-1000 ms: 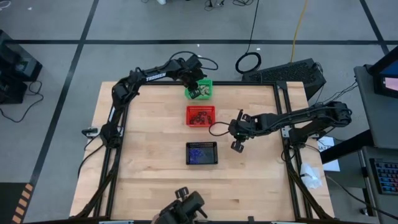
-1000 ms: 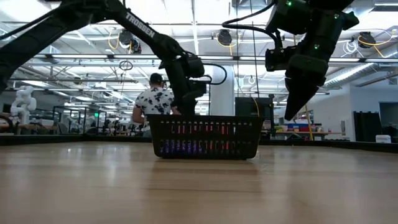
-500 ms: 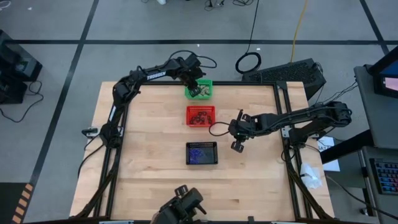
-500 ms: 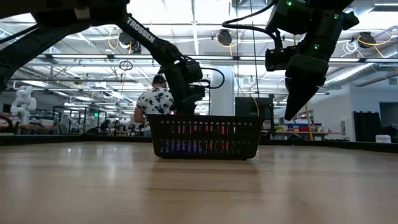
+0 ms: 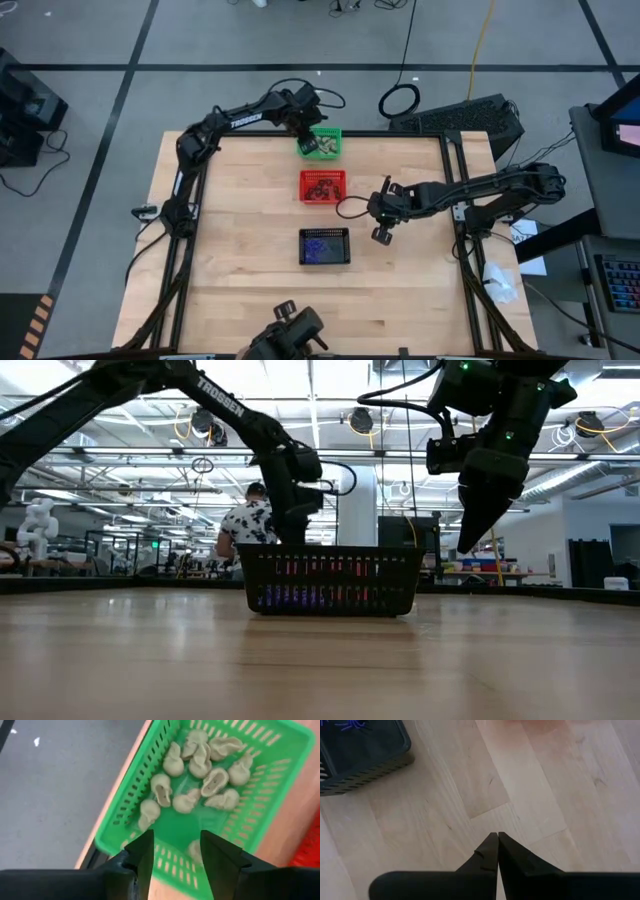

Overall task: Sort Halloween decoration
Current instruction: Return to Home Position

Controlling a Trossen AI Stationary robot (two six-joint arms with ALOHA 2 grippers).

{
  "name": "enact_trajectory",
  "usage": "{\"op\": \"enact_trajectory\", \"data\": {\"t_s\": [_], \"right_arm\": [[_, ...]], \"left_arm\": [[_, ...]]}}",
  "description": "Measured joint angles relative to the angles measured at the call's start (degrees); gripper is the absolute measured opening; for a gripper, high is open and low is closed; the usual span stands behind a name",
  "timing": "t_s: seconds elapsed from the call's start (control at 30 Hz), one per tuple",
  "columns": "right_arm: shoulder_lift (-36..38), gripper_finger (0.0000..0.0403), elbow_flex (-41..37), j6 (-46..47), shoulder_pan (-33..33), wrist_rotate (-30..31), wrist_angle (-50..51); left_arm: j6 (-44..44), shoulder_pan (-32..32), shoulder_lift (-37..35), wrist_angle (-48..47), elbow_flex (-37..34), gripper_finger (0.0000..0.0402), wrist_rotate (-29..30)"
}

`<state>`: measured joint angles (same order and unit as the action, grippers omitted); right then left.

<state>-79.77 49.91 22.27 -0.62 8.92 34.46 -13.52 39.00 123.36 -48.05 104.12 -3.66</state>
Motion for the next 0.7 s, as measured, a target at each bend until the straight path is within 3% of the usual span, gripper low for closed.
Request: {"op": "enact_trajectory", "data": {"t_s": [0.17, 0.33, 0.47, 0.7], "right_arm": [[0.0, 0.0, 0.02, -0.7, 1.15, -0.06, 0.13], [0.02, 0.0, 0.07, -0.44, 2.1, -0.24, 1.93], [0.01, 0.0, 0.07, 2.52, 2.42, -4.64, 4.81], [0.02, 0.0, 0.07, 8.76, 0.39, -5.19, 10.13]], "left_arm": [[-0.37, -1.03, -4.44, -2.26, -0.04, 0.0124, 2.18], [0.38, -3.14, -10.7, -2.67, -0.04, 0.0058, 3.54], [1.7, -5.88, -15.51, -1.9, -1.1, 0.0009, 4.25], [2.22, -12.44, -23.55, -0.17, -7.97, 0.0007, 10.4]]}}
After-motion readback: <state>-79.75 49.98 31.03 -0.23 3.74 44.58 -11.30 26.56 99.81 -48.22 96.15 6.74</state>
